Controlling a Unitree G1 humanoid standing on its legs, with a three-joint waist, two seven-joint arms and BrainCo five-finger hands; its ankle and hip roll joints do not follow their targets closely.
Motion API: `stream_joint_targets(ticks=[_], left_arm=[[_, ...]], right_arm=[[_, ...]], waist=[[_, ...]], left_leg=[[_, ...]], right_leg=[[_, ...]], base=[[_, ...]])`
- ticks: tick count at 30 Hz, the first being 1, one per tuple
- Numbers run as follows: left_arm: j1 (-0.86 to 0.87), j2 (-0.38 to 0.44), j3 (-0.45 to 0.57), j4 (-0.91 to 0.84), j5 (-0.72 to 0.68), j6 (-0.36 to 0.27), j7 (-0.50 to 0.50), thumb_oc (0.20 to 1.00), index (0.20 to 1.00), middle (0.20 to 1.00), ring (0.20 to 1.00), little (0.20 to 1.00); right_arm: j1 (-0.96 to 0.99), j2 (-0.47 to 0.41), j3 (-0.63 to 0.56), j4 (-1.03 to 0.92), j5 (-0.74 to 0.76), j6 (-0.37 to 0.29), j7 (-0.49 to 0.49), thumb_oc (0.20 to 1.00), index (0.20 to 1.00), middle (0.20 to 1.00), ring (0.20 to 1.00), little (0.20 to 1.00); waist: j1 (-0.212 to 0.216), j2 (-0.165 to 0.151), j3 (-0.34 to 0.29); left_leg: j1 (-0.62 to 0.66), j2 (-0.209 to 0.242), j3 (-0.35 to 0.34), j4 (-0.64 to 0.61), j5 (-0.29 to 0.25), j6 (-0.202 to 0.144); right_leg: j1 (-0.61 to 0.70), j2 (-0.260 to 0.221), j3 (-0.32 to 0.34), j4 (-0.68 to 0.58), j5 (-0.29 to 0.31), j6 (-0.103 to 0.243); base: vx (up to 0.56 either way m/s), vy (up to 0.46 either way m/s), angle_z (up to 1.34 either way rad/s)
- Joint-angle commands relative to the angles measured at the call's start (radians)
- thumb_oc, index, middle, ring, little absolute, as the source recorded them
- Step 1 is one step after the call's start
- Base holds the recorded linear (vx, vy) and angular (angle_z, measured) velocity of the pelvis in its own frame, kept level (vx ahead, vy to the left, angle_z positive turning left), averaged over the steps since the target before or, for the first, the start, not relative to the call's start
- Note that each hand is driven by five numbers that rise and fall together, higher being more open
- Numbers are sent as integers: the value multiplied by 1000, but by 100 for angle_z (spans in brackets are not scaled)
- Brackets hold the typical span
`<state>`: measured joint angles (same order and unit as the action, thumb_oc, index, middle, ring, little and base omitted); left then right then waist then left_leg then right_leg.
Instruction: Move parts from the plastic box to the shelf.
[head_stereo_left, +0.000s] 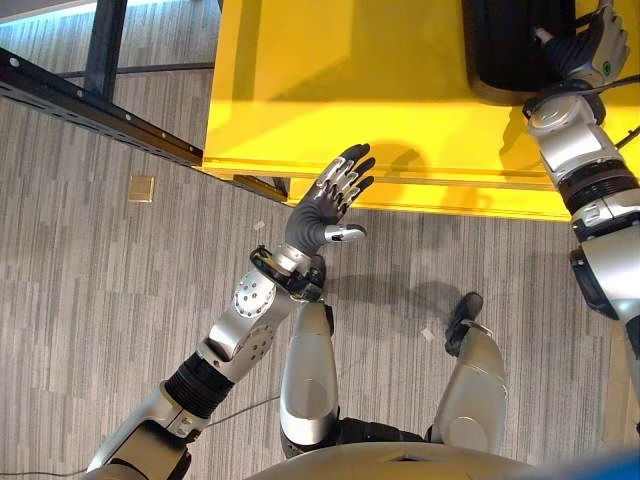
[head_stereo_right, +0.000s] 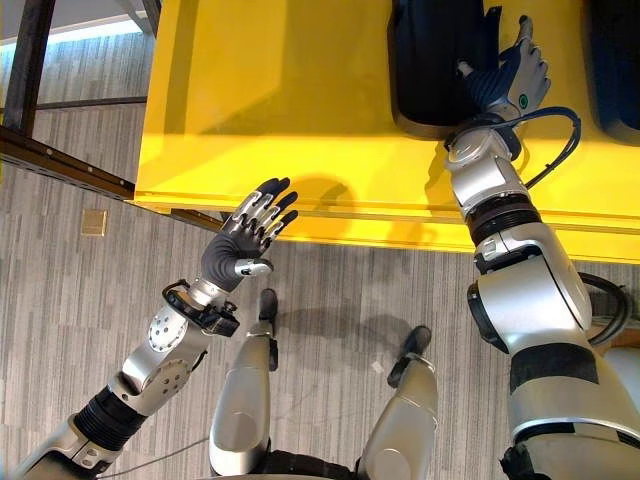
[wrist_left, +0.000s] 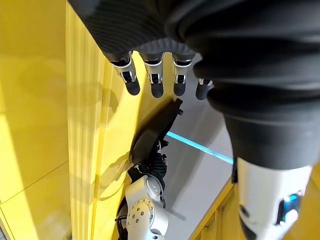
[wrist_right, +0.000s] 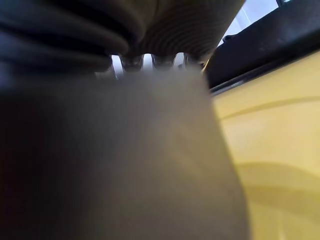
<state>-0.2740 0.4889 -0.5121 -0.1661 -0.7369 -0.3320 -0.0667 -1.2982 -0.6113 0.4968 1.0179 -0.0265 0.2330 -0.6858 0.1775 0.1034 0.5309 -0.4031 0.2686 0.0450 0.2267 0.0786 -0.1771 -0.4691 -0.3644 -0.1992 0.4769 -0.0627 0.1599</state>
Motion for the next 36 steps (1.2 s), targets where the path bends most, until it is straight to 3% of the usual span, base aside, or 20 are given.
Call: stream_joint_targets(ticks=[1, 6, 11, 14, 16, 17, 23, 28, 31, 34, 36], left_arm=[[-3, 19, -22, -122, -13, -47, -18, 1000, 1000, 1000, 1000, 1000], [0, 19, -29, -121, -19, -45, -22, 1000, 1000, 1000, 1000, 1000], [12, 18, -36, -121, -7, -62, -17, 1000, 1000, 1000, 1000, 1000], [21, 18, -34, -124, -1, -72, -18, 1000, 1000, 1000, 1000, 1000], [34, 14, -28, -134, -6, -75, -17, 1000, 1000, 1000, 1000, 1000], [34, 13, -23, -135, -23, -75, -21, 1000, 1000, 1000, 1000, 1000], [92, -4, 28, -140, -16, -95, -53, 1000, 1000, 1000, 1000, 1000], [148, -13, 68, -146, -50, -105, -105, 1000, 1000, 1000, 1000, 1000], [203, -39, 96, -156, -11, -119, -114, 1000, 1000, 1000, 1000, 1000], [261, -59, 133, -161, 30, -145, -101, 1000, 1000, 1000, 1000, 1000], [295, -66, 161, -152, 34, -171, -115, 1000, 1000, 1000, 1000, 1000]], right_arm=[[-106, -35, 25, -23, -41, -17, -81, 1000, 1000, 1000, 1000, 1000], [-110, -37, 16, -17, -71, -24, -132, 1000, 1000, 1000, 1000, 1000], [-103, -41, -4, -54, -60, -88, -181, 1000, 1000, 1000, 1000, 1000], [-90, -33, -31, -96, -42, -154, -211, 1000, 1000, 1000, 1000, 1000], [-56, -16, -86, -189, -6, -281, -245, 1000, 1000, 1000, 1000, 1000], [-48, -14, -105, -216, -11, -308, -249, 1000, 1000, 1000, 1000, 1000], [124, 11, -237, -532, 28, -342, -164, 1000, 1000, 1000, 1000, 1000], [314, 57, -325, -769, 168, -372, -58, 1000, 1000, 1000, 1000, 1000], [537, 118, -350, -981, 205, -361, 10, 1000, 1000, 1000, 1000, 1000], [831, 187, -335, -1133, 229, -399, 72, 1000, 1000, 1000, 1000, 1000], [1002, 184, -324, -1176, 262, -423, 140, 1000, 1000, 1000, 1000, 1000]], waist=[[22, 14, -11], [22, 15, -11], [18, 14, -11], [15, 13, -11], [8, 11, -11], [7, 10, -11], [-23, -1, -11], [-60, -18, -11], [-103, -34, -26], [-161, -53, -68], [-193, -63, -102]], left_leg=[[22, 6, 113, 34, -27, 59], [29, 4, 113, 31, -28, 59], [39, 3, 116, 29, -30, 60], [56, 0, 119, 22, -32, 61], [82, -4, 122, 14, -35, 61], [85, -4, 122, 10, -31, 62], [153, -12, 127, -3, -46, 67], [219, -5, 137, -28, -47, 69], [272, 9, 161, -60, -43, 69], [327, 23, 195, -104, -35, 68], [358, 29, 222, -129, -30, 70]], right_leg=[[-5, 34, -51, 78, -34, -35], [4, 36, -52, 67, -31, -33], [14, 37, -51, 63, -31, -34], [28, 41, -48, 53, -30, -34], [52, 44, -44, 40, -30, -33], [54, 46, -44, 33, -24, -34], [114, 52, -24, 6, -23, -34], [179, 61, -5, -43, -11, -34], [225, 68, 10, -91, 6, -30], [275, 81, 29, -153, 21, -24], [304, 91, 38, -194, 31, -20]], base=[[0, 0, 0], [0, 0, 0], [0, 0, 0], [0, 0, 0], [-5, 17, 0], [-1, 40, -1], [5, 22, -1], [9, 14, -3], [40, 36, -18], [60, 83, -27], [52, 75, -26]])
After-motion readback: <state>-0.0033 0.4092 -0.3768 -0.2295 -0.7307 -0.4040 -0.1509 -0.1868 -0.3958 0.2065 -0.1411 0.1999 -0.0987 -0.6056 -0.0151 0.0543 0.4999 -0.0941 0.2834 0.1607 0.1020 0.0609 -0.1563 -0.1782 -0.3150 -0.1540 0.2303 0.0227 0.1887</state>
